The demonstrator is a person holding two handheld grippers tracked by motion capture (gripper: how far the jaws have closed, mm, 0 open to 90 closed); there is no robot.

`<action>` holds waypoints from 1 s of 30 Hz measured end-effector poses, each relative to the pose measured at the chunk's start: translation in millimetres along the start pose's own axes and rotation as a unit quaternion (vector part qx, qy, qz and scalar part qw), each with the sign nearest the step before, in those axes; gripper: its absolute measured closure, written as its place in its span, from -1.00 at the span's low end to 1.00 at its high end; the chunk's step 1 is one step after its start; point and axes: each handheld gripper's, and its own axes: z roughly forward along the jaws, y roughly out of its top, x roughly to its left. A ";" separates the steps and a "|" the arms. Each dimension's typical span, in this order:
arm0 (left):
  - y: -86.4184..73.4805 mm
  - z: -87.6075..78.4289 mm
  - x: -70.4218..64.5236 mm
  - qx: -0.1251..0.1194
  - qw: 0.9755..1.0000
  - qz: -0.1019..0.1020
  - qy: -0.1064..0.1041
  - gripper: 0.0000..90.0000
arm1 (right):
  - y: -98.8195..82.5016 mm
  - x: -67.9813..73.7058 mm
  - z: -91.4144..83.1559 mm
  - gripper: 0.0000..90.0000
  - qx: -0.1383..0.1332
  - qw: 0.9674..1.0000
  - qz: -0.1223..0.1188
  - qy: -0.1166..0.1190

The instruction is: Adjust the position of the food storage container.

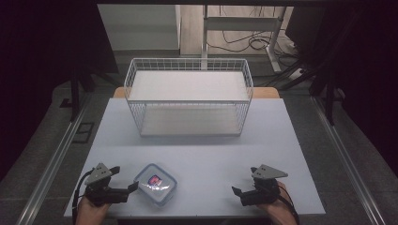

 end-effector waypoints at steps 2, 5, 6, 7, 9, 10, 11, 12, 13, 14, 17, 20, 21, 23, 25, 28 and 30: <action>0.5 0.1 -0.7 0.004 1.000 0.001 -0.002 -0.96 | 1.0 0.2 0.1 -1.00 -0.001 1.000 0.007 0.003; 2.2 -2.1 -4.5 0.005 1.000 0.007 -0.012 -0.97 | 1.4 0.3 2.1 -1.00 0.000 1.000 0.018 0.003; 2.6 -3.2 -5.4 0.005 1.000 0.006 -0.014 -0.96 | 1.4 0.7 2.7 -1.00 0.003 1.000 0.018 0.000; 2.6 -3.2 -5.4 0.005 1.000 0.006 -0.014 -0.94 | 1.4 0.7 2.7 -1.00 0.003 1.000 0.018 0.000; 2.9 -6.1 -9.4 0.004 1.000 0.012 -0.009 -0.90 | 1.5 1.1 2.4 -1.00 0.005 1.000 0.015 -0.008; 2.4 -8.3 -12.6 0.002 1.000 0.021 -0.006 -0.85 | 1.6 1.0 1.9 -1.00 0.004 1.000 0.015 -0.011; 2.0 -9.6 -14.5 0.001 1.000 0.023 -0.009 -0.78 | 1.8 0.5 1.5 -1.00 0.001 1.000 0.017 -0.012; 0.6 -13.9 -20.2 -0.009 1.000 0.025 -0.016 -0.68 | 2.2 0.1 0.9 -1.00 0.002 1.000 0.021 -0.013; -0.2 -16.3 -23.2 -0.012 0.999 0.029 -0.020 -0.61 | 2.3 -0.1 0.9 -1.00 0.004 1.000 0.022 -0.014; -1.0 -18.8 -26.1 -0.017 0.999 0.035 -0.020 -0.53 | 2.4 -0.2 0.7 -1.00 0.008 1.000 0.022 -0.014; -4.7 -24.9 -32.3 -0.029 0.998 0.044 -0.025 -0.29 | 3.3 1.1 0.7 -1.00 0.009 1.000 0.024 -0.015; -7.0 -27.6 -35.4 -0.029 0.998 0.049 -0.026 0.02 | 3.7 1.9 0.9 -1.00 0.009 1.000 0.023 -0.015; -8.0 -28.6 -37.4 -0.028 0.998 0.051 -0.024 0.12 | 3.6 2.1 1.1 -1.00 0.009 1.000 0.023 -0.015; -9.5 -29.9 -40.8 -0.022 0.998 0.048 -0.025 0.26 | 3.7 2.2 0.9 -1.00 0.010 1.000 0.021 -0.014; -11.7 -30.8 -46.6 -0.022 0.998 0.050 -0.040 0.62 | 4.3 1.5 -0.4 -1.00 0.009 1.000 0.023 -0.012; -13.1 -27.4 -53.9 -0.006 0.997 0.064 -0.050 0.90 | 4.5 1.7 -0.7 -1.00 0.014 1.000 0.021 -0.010; -13.0 -24.0 -59.3 0.007 0.995 0.077 -0.059 1.00 | 5.0 2.8 -0.6 -1.00 0.021 1.000 0.017 -0.010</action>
